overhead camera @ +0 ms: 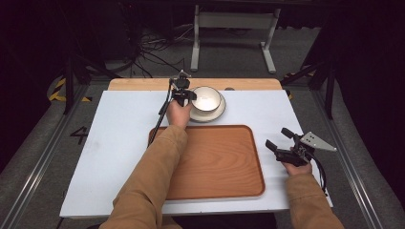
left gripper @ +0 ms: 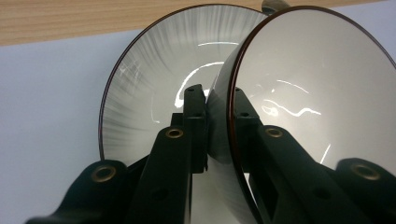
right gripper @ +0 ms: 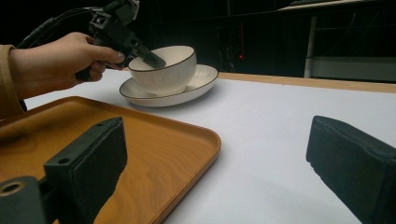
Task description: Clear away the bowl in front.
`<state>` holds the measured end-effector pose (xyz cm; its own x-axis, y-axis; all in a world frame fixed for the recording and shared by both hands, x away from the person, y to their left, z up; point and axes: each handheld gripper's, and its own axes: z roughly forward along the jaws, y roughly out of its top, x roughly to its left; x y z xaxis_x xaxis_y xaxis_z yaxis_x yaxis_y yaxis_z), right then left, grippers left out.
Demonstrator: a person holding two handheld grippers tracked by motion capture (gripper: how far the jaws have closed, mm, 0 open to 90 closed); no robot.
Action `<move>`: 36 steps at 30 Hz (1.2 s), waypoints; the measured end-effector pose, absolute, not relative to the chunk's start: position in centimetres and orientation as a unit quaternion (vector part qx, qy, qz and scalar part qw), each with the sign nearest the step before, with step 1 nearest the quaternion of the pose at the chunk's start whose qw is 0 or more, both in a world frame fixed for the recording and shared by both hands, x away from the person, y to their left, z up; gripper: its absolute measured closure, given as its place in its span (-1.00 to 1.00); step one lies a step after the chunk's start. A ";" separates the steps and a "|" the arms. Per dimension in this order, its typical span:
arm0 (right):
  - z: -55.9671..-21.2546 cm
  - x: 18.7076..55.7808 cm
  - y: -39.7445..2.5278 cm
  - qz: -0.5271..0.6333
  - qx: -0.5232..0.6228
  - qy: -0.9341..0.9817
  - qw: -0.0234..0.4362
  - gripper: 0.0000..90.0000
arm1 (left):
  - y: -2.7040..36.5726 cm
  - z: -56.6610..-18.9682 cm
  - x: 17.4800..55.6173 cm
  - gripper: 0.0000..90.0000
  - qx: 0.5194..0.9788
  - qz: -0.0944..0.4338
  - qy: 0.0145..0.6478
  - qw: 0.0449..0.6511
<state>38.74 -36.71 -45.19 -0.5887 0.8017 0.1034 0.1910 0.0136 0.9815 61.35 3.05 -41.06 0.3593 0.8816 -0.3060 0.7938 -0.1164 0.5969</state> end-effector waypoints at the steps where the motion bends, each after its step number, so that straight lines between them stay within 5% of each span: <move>1: -45.2 38.7 -36.7 0.594 0.374 0.664 0.257 -0.88 | 3.1 -40.9 61.3 0.82 0.744 0.061 0.562 0.355; 36: -45.2 38.8 -36.7 0.593 0.375 0.666 0.255 -0.88 | 5.8 -35.1 58.6 0.82 0.773 0.078 0.504 0.377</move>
